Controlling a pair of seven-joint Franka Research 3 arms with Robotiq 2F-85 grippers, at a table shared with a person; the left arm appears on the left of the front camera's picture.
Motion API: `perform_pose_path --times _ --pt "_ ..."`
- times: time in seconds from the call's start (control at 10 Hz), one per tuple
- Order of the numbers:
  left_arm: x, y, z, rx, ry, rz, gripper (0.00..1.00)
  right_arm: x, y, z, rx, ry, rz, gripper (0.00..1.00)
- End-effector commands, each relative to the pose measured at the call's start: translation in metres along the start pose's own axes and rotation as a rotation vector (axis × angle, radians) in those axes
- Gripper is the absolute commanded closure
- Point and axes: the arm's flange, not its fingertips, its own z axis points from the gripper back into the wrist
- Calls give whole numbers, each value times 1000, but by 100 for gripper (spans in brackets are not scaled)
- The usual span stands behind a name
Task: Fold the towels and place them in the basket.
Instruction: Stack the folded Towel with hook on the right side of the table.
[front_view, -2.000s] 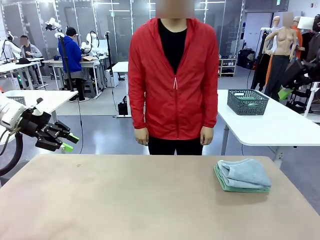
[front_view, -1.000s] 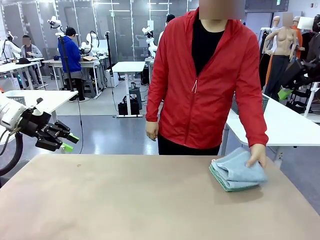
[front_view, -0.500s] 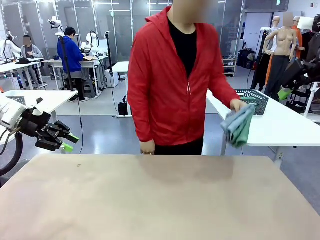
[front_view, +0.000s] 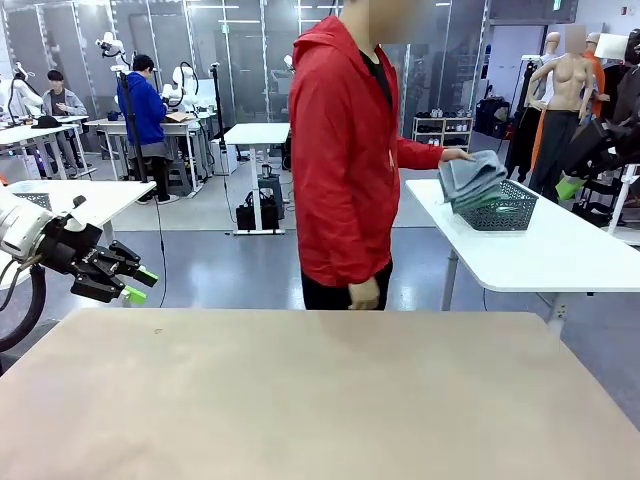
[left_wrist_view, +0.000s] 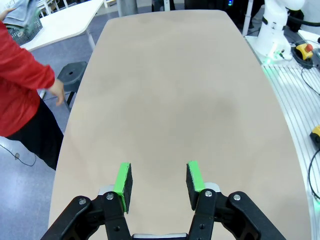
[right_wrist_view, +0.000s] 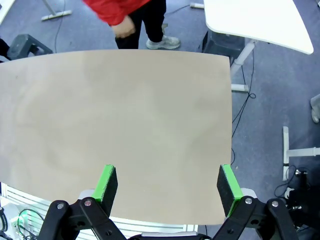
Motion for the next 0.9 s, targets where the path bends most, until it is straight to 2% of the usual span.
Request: perform_pose_path --times 0.0,0.8 --pt "0 0 0 0 0 -19 43 2 0 1 -4 8 -3 0" --pt "0 0 0 0 0 -19 43 2 0 1 -4 8 -3 0"
